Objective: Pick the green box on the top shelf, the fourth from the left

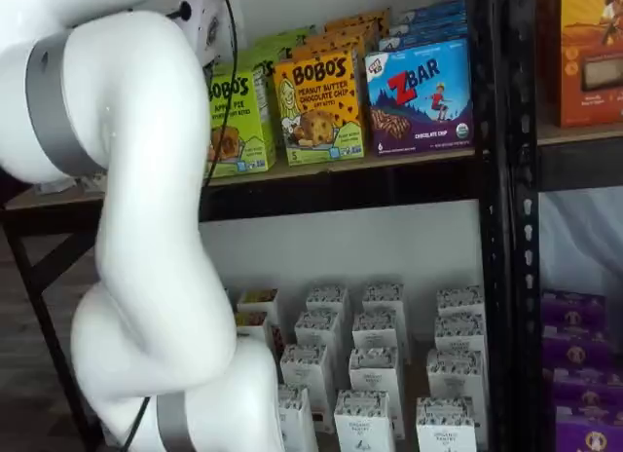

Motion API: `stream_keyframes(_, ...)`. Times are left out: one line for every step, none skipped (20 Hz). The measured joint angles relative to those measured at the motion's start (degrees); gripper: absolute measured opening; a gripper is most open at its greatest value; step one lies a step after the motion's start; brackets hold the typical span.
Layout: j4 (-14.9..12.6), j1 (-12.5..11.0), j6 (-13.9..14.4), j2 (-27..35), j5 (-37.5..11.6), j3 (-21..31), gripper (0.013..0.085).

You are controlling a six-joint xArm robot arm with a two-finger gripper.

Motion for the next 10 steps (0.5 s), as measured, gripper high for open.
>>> stream_keyframes(0.3,-0.1,0.0,0.2,-0.3,-0.2,0.085)
stream_keyframes(0.6,-0.1,-0.1,0.4,-0.7,-0.3,0.085)
stream_keyframes(0.8,-0.1,-0.1,0.5,-1.4,-0.3,0.085)
stream_keyframes(1.0,-0.1,-0.1,0.5,-2.1,-0.3,0.085)
stream_keyframes(1.2,-0.1,-0.2,0.5,-2.8,-0.2,0.085)
stream_keyframes(1.6,-0.1,-0.3,0.4,-3.9,0.2,0.085)
stream_keyframes(1.9,-0.2,-0.4,0.2,-5.0,0.5,0.085)
stream_keyframes(2.2,-0.3,-0.5,0.3,-5.6,0.4,0.085)
stream_keyframes(2.5,-0.5,-0.6,0.5,-6.1,0.3,0.085)
stream_keyframes(2.7,-0.7,-0.8,0.7,-6.2,0.0,0.085)
